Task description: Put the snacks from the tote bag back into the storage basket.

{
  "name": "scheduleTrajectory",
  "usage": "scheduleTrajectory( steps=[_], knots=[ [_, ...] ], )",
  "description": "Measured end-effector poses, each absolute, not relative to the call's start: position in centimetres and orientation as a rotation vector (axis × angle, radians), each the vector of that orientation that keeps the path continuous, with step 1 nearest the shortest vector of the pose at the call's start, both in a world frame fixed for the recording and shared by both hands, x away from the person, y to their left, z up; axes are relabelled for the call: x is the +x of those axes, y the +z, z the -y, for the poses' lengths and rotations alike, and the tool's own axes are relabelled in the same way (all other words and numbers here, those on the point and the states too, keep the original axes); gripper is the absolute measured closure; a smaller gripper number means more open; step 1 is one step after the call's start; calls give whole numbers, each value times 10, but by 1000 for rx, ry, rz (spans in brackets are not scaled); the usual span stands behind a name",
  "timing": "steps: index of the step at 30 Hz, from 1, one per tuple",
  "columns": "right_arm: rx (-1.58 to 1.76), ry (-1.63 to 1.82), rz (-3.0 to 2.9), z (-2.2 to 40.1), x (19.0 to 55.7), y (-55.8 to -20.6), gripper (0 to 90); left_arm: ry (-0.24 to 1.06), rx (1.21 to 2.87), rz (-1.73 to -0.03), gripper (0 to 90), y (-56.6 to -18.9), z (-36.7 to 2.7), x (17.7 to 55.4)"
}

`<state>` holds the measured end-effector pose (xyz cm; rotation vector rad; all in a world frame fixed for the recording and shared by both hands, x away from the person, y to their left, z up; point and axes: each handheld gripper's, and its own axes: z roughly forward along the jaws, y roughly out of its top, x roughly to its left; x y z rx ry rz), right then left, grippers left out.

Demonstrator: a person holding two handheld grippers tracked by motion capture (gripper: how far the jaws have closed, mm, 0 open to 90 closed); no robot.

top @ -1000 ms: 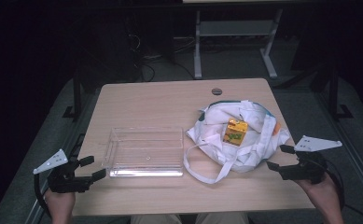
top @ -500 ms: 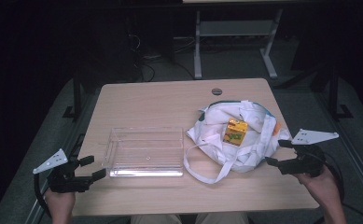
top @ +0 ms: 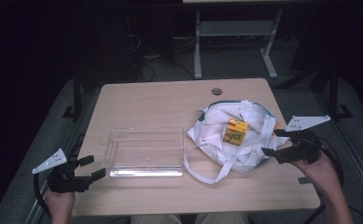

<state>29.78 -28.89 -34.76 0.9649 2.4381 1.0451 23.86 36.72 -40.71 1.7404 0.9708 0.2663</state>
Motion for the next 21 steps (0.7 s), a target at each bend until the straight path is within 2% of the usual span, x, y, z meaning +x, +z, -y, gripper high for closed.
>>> scheduleTrajectory(
  steps=[21],
  knots=[
    [878, 967, -2543, 263, 336, -329, 162, 273, 1743, -968, 130, -406, -369, 239]
  ],
)
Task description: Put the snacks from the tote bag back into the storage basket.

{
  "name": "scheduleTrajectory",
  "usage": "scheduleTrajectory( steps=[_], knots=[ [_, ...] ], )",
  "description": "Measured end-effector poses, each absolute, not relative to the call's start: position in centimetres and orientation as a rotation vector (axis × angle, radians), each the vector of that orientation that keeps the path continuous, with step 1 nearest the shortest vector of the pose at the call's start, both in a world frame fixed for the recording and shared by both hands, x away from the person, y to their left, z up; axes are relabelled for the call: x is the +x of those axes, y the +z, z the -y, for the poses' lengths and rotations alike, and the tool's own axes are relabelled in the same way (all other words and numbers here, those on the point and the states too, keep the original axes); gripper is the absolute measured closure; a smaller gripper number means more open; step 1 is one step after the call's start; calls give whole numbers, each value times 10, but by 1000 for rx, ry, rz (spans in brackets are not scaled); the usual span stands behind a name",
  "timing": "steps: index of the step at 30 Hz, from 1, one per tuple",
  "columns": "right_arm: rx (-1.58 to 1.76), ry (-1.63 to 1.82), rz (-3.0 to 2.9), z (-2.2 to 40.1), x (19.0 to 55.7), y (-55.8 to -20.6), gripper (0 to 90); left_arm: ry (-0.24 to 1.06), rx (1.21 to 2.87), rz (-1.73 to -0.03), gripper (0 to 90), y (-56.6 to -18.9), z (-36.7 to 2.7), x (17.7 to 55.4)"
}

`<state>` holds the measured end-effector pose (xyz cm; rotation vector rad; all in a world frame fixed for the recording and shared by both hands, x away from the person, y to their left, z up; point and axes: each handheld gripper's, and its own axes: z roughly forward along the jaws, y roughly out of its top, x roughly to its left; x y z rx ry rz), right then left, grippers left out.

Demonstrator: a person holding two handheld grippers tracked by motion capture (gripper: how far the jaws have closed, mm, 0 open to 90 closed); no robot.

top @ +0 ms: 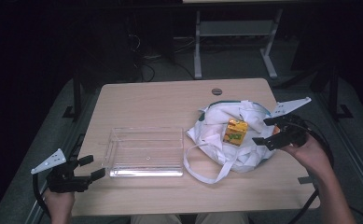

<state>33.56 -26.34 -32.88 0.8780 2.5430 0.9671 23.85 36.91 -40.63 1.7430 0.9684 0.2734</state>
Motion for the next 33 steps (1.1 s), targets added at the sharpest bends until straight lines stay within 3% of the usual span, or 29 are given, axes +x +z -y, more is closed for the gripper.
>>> scheduleTrajectory(
  steps=[33],
  knots=[
    [834, 857, -2663, 238, 372, -325, 160, 315, 1724, -974, 130, -402, -371, 237]
  ],
)
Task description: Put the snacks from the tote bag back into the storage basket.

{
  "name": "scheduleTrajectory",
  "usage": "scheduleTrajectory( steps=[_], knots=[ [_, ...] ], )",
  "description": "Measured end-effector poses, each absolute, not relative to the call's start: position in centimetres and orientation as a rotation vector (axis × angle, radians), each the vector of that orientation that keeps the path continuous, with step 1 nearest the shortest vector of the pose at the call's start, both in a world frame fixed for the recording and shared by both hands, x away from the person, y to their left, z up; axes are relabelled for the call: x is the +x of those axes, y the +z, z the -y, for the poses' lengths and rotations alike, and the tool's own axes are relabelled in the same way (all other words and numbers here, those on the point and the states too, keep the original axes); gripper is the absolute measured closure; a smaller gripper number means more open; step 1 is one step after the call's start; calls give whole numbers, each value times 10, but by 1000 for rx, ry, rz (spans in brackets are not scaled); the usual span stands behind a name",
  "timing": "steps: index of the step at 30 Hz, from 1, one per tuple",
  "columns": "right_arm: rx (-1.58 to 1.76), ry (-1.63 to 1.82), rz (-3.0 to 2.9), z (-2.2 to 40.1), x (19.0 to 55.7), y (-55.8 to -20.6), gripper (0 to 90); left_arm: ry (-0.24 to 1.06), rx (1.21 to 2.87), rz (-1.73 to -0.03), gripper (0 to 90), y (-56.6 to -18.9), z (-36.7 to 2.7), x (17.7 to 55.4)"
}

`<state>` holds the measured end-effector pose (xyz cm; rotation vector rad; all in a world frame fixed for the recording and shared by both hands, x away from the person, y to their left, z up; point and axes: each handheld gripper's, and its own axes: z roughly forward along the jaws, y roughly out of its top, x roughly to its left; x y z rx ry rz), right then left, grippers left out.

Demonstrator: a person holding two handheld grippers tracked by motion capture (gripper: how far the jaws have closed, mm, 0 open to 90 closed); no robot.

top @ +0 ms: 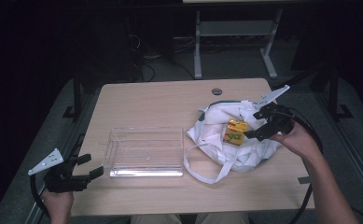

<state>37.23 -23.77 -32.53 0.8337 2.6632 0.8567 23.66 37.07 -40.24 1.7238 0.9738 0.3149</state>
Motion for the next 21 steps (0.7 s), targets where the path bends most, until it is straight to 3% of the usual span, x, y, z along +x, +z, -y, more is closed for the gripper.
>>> scheduleTrajectory(
  steps=[21],
  knots=[
    [809, 774, -2730, 222, 396, -329, 144, 325, 1708, -978, 130, -401, -373, 236]
  ],
)
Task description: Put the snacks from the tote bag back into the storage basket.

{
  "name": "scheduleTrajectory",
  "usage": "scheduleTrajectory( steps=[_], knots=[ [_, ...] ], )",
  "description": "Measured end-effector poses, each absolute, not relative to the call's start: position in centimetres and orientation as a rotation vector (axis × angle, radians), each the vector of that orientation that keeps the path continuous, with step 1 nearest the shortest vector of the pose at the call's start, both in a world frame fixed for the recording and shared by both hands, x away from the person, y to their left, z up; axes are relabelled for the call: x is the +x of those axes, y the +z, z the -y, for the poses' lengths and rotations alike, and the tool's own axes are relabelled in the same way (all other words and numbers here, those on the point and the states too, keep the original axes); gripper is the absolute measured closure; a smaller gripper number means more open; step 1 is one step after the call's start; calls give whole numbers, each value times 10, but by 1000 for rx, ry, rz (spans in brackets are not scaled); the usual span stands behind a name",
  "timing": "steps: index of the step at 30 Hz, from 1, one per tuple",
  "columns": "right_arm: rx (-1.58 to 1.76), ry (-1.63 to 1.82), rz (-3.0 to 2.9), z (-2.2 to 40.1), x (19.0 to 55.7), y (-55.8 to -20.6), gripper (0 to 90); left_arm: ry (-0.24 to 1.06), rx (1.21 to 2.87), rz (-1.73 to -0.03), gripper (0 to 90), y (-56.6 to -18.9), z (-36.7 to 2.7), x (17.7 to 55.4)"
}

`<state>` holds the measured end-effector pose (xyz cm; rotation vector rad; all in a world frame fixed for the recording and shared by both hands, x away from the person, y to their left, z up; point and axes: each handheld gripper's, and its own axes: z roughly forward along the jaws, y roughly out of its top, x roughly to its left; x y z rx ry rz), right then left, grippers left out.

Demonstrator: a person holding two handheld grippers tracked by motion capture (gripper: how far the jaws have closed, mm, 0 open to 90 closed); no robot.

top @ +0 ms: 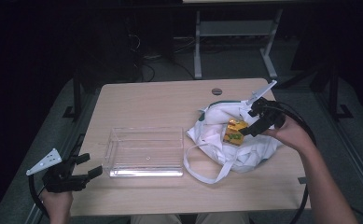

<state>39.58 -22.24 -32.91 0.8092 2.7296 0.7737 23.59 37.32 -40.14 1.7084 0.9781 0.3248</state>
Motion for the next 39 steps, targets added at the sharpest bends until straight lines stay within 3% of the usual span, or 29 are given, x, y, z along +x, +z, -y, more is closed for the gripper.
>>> scheduleTrajectory(
  steps=[24, 39],
  knots=[
    [775, 634, -2805, 200, 416, -346, 158, 333, 1705, -974, 130, -401, -375, 236],
    [754, 576, -2835, 195, 425, -356, 220, 331, 1701, -977, 130, -400, -375, 236]
  ],
)
